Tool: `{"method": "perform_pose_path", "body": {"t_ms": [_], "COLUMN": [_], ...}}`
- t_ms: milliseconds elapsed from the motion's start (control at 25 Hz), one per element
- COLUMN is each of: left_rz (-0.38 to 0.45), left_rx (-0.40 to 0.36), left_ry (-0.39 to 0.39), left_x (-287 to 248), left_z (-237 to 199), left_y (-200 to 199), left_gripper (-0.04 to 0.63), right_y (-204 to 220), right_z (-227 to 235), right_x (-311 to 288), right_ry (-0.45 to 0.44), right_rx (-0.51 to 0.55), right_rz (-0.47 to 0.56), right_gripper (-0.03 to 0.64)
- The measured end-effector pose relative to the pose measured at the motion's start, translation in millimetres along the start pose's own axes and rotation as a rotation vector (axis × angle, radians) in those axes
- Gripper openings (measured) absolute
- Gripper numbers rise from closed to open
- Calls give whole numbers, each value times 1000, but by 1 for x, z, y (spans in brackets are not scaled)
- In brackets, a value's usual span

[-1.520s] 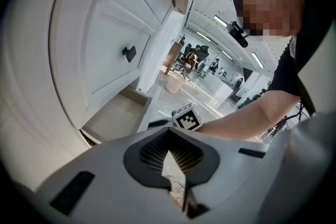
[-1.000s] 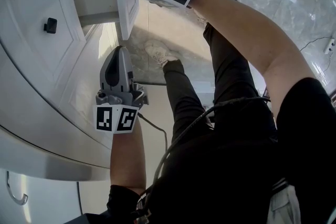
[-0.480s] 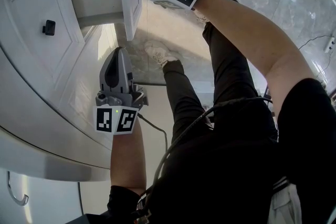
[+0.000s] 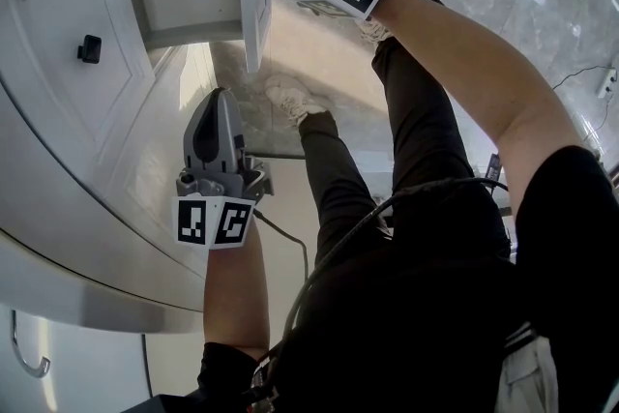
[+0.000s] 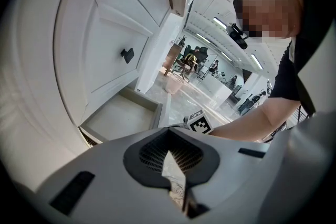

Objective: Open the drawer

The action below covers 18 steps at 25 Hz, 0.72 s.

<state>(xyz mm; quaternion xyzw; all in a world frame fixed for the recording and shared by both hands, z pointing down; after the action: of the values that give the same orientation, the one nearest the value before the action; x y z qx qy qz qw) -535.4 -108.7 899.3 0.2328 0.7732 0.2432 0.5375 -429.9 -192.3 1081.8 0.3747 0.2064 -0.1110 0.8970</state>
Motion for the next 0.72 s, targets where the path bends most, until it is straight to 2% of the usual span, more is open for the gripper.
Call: {"method": "perform_pose_path", "body": {"t_ms": [720], "left_rz": [2], "left_rx": [-15], "left_ry": [8], "left_x": [4], "left_z": [12], "left_y": [0], "left_gripper": [-9], "right_y": [20], "right_z": [0], "right_x": [24], "right_ry": [18], "right_rx": [-27], "right_rz": [3], "right_gripper": [133]}}
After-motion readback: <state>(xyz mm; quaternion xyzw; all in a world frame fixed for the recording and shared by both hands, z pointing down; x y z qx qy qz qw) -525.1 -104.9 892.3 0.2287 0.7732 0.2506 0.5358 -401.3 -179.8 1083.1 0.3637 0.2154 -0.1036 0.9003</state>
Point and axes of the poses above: the fingertips, and each gripper's own axes: x backward along the fingers, z to its right, y out of its underside, the point moved 3 cm from there along x, backward along the fingers, and after that the axes turned 11 degrees about -y, right-handed, at the moved point
